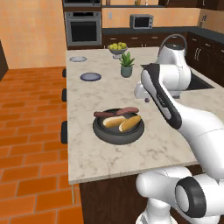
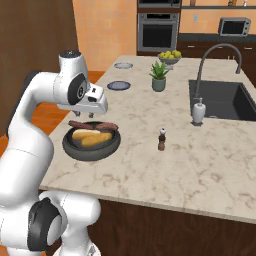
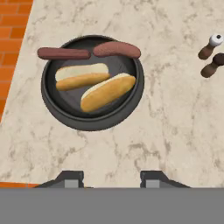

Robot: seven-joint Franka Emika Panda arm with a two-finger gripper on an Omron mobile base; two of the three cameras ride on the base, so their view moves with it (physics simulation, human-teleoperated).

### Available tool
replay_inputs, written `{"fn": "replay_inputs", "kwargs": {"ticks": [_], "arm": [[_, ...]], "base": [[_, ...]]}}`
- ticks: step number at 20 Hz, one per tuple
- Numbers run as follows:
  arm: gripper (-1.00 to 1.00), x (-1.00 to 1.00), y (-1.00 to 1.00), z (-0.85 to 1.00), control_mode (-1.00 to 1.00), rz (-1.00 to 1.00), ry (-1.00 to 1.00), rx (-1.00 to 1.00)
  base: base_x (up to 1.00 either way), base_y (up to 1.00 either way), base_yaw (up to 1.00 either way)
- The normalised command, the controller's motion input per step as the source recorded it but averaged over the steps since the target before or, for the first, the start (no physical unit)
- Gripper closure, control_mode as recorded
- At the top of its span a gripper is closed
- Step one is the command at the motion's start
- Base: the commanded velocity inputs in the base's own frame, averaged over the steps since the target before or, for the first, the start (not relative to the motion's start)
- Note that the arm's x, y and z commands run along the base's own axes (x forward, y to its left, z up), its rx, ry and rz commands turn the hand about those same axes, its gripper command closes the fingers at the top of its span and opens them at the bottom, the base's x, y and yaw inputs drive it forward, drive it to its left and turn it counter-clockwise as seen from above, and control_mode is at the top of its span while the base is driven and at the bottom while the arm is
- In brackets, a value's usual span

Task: Place one bun and one sausage from the bowl on each plate.

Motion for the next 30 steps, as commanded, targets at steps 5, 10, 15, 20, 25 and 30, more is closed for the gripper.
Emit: {"fn": "replay_inputs", "kwargs": {"ticks": [5,10,15,20,25,30], "arm": [[-1.00,-0.59,-0.08,0.19,-1.00,-0.01,-0.08,0.00],[-1.00,0.24,0.39,0.12,-1.00,-0.15,-0.02,-0.01],[-1.00,1.00,0.58,-0.61,-1.00,-0.38,0.15,0.00],[-1.00,0.95,0.27,-1.00,-1.00,-0.16,0.19,-0.01],[-1.00,0.11,-0.18,-0.78,-1.00,-0.04,0.03,0.00],[-1.00,-0.05,-0.13,-0.75,-1.00,0.00,0.00,0.05]], "base": [[0.00,0.00,0.00],[0.00,0.00,0.00],[0.00,0.00,0.00],[0.00,0.00,0.00],[0.00,0.00,0.00],[0.00,0.00,0.00]]}}
